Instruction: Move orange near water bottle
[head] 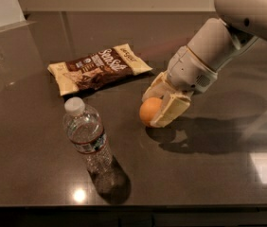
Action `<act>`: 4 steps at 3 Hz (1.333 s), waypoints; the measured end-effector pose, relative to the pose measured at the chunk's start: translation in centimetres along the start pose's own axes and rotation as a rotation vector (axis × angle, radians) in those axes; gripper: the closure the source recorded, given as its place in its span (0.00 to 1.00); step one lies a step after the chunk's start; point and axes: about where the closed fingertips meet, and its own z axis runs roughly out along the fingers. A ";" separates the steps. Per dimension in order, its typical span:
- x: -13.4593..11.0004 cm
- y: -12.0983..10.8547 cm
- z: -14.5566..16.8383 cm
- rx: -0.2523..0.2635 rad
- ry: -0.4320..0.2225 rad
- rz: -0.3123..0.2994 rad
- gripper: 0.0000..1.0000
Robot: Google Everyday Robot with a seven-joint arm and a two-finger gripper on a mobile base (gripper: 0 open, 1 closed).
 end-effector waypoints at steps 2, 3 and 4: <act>-1.1 3.2 3.0 -0.081 0.004 -0.061 1.00; -1.9 4.0 3.8 -0.095 0.009 -0.076 0.83; -2.7 4.4 4.1 -0.104 0.003 -0.089 0.60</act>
Offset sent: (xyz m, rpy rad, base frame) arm -0.0572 0.0273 -0.0270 -0.0121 0.0575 0.1468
